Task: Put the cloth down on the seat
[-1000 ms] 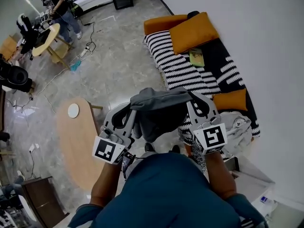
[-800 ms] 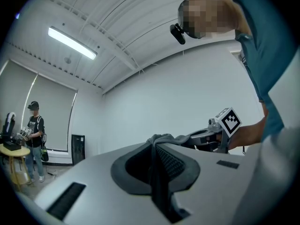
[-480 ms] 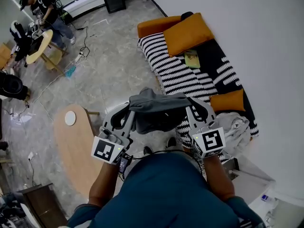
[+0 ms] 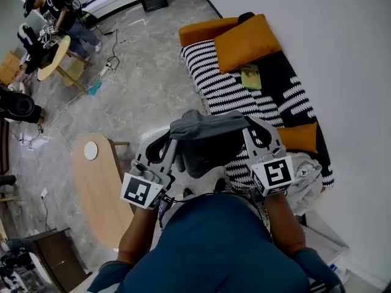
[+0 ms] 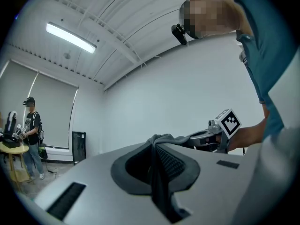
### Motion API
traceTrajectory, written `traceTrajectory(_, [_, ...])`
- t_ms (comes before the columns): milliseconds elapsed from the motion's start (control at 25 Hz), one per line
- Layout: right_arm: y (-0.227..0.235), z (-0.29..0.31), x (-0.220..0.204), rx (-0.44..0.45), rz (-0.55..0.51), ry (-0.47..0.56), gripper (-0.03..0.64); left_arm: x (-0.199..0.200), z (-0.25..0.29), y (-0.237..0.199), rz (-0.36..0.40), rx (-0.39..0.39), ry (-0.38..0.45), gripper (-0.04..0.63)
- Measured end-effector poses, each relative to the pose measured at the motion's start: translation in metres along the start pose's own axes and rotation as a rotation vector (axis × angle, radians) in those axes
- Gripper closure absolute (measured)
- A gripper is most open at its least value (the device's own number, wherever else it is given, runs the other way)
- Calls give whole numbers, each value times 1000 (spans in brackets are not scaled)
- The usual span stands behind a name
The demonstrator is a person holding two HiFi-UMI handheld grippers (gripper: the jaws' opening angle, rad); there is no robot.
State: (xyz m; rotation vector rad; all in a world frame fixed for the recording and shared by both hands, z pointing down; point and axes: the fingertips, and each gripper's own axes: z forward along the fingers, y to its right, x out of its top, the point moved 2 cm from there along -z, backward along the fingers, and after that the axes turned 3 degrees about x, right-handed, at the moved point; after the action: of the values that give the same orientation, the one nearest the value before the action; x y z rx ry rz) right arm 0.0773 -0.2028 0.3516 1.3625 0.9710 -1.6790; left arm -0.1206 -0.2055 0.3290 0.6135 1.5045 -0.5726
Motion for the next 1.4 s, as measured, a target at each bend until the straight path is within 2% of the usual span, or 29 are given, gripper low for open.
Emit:
traceTrajectory(240, [28, 6, -3, 19, 14, 14, 583, -1, 24, 9, 11, 11, -21, 572])
traceTrajectory(400, [32, 23, -9, 13, 26, -9, 583, 1, 35, -2, 13, 7, 2, 572])
traceTrajectory(600, [23, 48, -1, -28, 35, -6, 583, -17, 37, -36, -24, -26, -24, 572])
traceTrajectory(800, [16, 69, 12, -70, 24, -19, 583, -4, 47, -71, -25, -69, 5, 572])
traceTrajectory(960, [13, 85, 16, -107, 25, -15, 583, -9, 53, -90, -28, -107, -7, 572])
traceTrajectory(1160, [0, 110, 15, -119, 38, -29, 583, -12, 53, -121, -43, -112, 23, 572])
traceTrajectory(1400, [-6, 127, 13, -106, 30, -41, 583, -24, 57, -142, -60, -104, -4, 572])
